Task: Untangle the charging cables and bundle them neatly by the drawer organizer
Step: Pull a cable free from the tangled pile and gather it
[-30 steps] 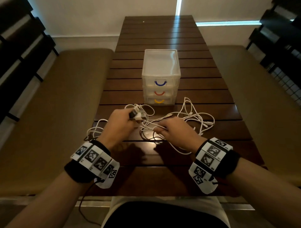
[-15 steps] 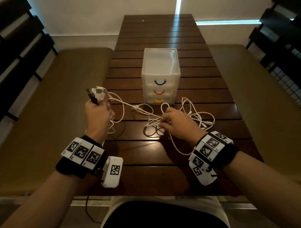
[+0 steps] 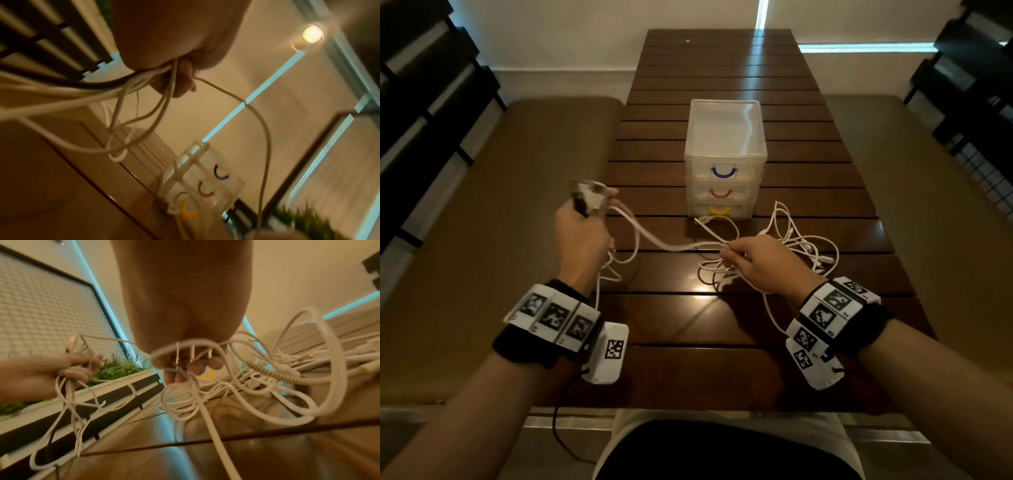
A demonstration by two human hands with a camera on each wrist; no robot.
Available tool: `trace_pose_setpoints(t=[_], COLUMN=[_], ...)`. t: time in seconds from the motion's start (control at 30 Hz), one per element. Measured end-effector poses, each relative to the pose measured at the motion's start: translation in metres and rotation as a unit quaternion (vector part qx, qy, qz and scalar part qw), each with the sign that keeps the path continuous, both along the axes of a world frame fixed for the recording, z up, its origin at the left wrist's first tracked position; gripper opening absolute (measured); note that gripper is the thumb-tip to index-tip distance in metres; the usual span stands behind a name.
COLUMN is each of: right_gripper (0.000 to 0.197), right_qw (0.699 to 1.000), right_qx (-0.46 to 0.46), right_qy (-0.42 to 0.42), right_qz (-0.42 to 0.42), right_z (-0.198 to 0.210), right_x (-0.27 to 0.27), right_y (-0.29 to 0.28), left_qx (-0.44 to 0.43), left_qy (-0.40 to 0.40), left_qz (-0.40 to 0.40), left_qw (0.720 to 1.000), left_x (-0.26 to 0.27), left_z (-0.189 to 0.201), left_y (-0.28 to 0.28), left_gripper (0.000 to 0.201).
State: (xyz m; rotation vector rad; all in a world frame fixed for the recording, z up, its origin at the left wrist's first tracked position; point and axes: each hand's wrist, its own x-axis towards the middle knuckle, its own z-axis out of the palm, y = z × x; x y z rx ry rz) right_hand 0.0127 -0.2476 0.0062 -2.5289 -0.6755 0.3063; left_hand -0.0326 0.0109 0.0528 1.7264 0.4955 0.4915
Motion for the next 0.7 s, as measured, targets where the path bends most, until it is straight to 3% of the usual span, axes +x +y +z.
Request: trace_pose_setpoints(t=[0.1, 0.23, 0.3, 0.43, 0.57, 0.7], right_gripper=[0.036, 0.037, 0.033, 0.023, 0.028, 0.031], right_qw=[0.999, 0.996, 0.993, 0.993, 0.995, 0.998], right_qx=[-0.013, -0.037, -0.049, -0.045, -0.024, 0.027], right_qy=[-0.009, -0.074, -0.106, -0.111, -0.098, -0.050], right_qz=[-0.043, -0.040, -0.019, 0.023, 0.022, -0.021], right_z=[0.003, 0.011, 0.015, 0.014, 0.008, 0.006], right_x=[-0.004, -0.012, -0.015, -0.017, -0.012, -0.007], right_y=[0.005, 0.021, 0.026, 0.023, 0.017, 0.020], left_qx=[0.125, 0.247, 0.315, 0.384, 0.346, 0.198], left_qy=[-0.017, -0.008, 0.009, 0.032, -0.001, -0.066], left_qz=[-0.109, -0.278, -0.298, -0.276, -0.239, -0.157], left_qw=[0.986, 0.928, 0.901, 0.881, 0.907, 0.965], left_x=[-0.007, -0.015, -0.015, -0.014, -0.014, -0.018], left_z=[-0.007, -0.023, -0.031, -0.026, -0.013, -0.004], left_y=[-0.021, -0.056, -0.064, -0.065, -0.061, -0.056], left_gripper=[0.034, 0.050, 0.051, 0.022, 0.013, 0.021])
